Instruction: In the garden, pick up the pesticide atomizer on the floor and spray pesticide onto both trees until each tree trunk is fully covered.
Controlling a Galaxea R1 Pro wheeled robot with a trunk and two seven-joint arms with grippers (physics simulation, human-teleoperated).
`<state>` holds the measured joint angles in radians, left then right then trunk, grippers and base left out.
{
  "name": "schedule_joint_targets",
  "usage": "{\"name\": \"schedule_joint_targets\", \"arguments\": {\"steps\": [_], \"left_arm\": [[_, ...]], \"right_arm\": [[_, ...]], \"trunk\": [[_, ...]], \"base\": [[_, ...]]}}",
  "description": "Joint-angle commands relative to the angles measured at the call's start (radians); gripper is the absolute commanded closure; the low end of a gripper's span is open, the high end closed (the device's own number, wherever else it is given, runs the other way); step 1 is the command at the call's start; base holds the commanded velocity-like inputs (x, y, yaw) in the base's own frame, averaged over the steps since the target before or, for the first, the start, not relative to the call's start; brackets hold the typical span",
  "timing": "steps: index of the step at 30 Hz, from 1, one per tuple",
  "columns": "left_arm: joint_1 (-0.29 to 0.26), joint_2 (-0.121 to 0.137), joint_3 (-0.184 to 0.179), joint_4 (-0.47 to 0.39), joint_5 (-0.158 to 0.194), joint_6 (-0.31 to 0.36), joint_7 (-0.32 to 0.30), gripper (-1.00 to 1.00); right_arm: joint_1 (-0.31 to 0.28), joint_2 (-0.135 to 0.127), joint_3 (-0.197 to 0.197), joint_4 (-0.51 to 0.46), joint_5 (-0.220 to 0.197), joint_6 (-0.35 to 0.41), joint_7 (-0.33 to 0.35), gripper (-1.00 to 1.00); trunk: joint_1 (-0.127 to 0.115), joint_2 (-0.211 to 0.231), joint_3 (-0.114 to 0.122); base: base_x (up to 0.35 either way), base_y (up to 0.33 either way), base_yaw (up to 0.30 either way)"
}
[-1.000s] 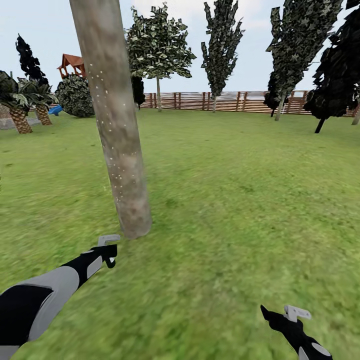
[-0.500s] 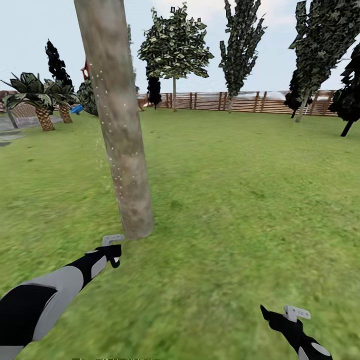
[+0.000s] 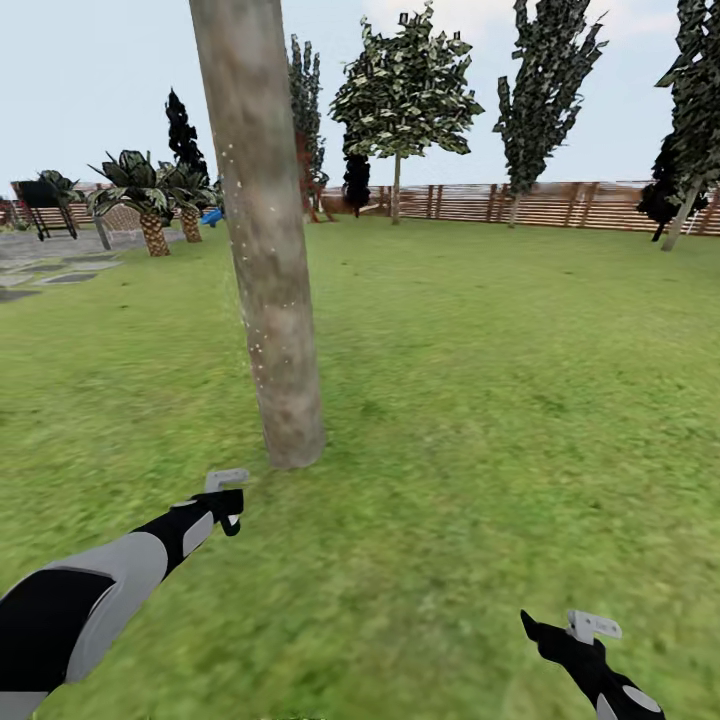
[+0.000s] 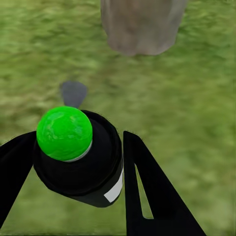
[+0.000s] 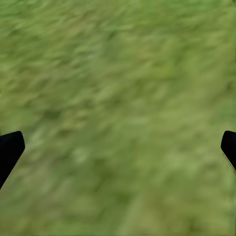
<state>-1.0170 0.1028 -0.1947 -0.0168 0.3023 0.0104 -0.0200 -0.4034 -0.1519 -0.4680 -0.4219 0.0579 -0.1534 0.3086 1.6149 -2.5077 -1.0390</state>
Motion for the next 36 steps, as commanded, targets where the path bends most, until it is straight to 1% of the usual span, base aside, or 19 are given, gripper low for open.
{"name": "schedule_joint_targets", "arguments": {"steps": [1, 10, 19, 27, 30, 31, 32, 33, 35, 36], "left_arm": [[0.000, 0.000, 0.000, 0.000, 0.000, 0.000, 0.000, 1.00], [0.000, -0.008, 0.000, 0.000, 0.000, 0.000, 0.000, 1.00], [0.000, -0.009, 0.000, 0.000, 0.000, 0.000, 0.000, 1.00], [0.001, -0.009, 0.000, 0.000, 0.000, -0.001, -0.001, 1.00], [0.001, -0.009, 0.000, 0.000, 0.000, -0.003, -0.001, 1.00], [0.001, -0.012, 0.000, -0.001, 0.000, -0.004, -0.001, 1.00], [0.001, -0.023, 0.000, -0.004, -0.002, -0.004, -0.001, 1.00], [0.001, -0.040, 0.001, -0.024, -0.004, -0.003, 0.000, 1.00], [0.000, -0.052, 0.002, -0.090, -0.005, 0.000, 0.001, 1.00], [0.000, -0.056, 0.003, -0.159, -0.006, 0.014, 0.002, 1.00]], "right_arm": [[0.000, 0.000, 0.000, 0.000, 0.000, 0.000, 0.000, -1.00], [0.000, 0.000, 0.000, 0.000, 0.000, 0.000, 0.000, -1.00], [0.000, 0.000, 0.000, 0.000, 0.000, 0.000, 0.000, -1.00], [0.000, 0.000, 0.000, 0.000, 0.000, 0.000, 0.000, -1.00], [0.000, 0.000, 0.000, 0.000, -0.001, 0.000, 0.000, -1.00], [0.000, 0.000, 0.000, 0.000, -0.001, 0.000, 0.000, -1.00], [0.000, -0.001, 0.000, 0.000, -0.001, 0.000, 0.000, -1.00], [0.000, -0.001, -0.001, 0.000, -0.001, 0.000, 0.000, -1.00], [0.000, -0.001, -0.001, 0.000, -0.001, 0.000, 0.000, -1.00], [0.000, -0.001, -0.001, -0.001, -0.001, 0.000, 0.000, -1.00]], "trunk": [[0.000, 0.000, 0.000], [0.000, 0.000, 0.000], [0.000, 0.000, 0.000], [0.000, 0.000, 0.000], [0.000, 0.000, 0.000], [0.000, 0.000, 0.000], [0.000, 0.000, 0.000], [0.000, 0.000, 0.000], [0.000, 0.000, 0.000], [0.000, 0.000, 0.000]], "base": [[0.000, -0.304, 0.284], [0.007, -0.305, 0.272], [0.146, -0.316, 0.024], [0.174, -0.306, 0.241], [0.101, -0.112, 0.180], [0.026, -0.029, 0.055], [0.014, -0.015, 0.028], [0.007, -0.008, 0.014], [0.004, -0.004, 0.008], [0.001, -0.002, 0.003]]}}
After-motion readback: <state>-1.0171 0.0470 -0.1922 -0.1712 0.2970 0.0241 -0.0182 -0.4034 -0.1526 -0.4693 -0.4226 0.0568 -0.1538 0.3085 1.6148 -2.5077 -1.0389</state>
